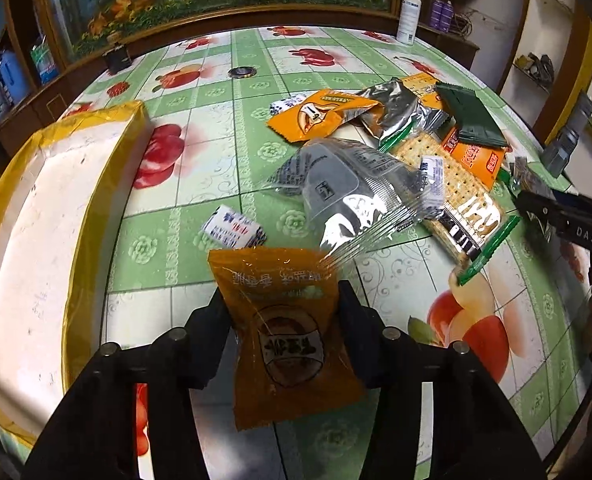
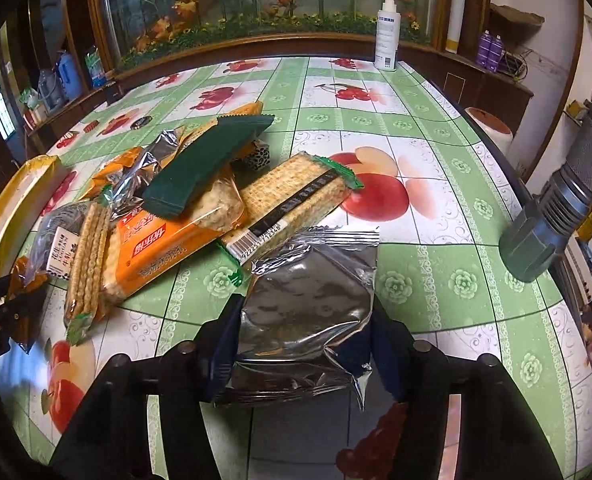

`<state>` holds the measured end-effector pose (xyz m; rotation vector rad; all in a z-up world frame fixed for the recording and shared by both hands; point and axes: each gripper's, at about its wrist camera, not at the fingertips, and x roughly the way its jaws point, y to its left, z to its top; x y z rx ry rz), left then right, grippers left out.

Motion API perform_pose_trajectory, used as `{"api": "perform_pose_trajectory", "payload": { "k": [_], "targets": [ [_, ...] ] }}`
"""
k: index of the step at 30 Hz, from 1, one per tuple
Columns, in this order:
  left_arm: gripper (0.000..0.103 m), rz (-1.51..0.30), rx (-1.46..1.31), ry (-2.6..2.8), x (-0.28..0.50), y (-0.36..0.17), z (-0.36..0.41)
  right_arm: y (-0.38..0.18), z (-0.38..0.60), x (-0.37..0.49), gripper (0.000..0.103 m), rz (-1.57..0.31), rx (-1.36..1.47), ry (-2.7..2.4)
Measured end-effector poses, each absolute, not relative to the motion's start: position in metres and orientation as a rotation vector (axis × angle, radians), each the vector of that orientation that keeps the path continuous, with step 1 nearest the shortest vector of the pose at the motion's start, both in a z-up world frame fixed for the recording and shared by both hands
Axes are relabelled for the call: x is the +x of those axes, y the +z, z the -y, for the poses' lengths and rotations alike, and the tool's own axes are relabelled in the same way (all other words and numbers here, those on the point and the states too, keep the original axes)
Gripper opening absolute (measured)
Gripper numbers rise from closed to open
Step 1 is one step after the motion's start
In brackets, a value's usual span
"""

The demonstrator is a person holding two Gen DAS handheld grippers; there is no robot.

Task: Organize snacks
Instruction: 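Grasp the orange chip bag with left tool while right tool grasps silver foil pack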

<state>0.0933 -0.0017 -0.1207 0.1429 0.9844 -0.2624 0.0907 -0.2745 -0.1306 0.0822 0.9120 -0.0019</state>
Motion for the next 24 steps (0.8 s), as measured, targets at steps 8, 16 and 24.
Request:
{"api": "perform_pose_trajectory", "payload": {
  "k": [8, 16, 24],
  "targets": [
    [0.048, -0.893, 0.076, -0.223, 0.064, -0.079, -0.018, -0.107, 0.274, 0.050, 0.061, -0.851, 0.132, 0.064],
    [0.048, -0.814, 0.036, -0.192, 0.044, -0.047, -0.031, -0.060, 0.242, 0.025, 0.060, -0.761, 0.111, 0.155],
    [0.048, -0.797, 0.005, -0.134, 0.037, -0.041, -0.052, -0.040, 0.199, 0.024, 0.060, -0.725, 0.081, 0.268]
  ]
}}
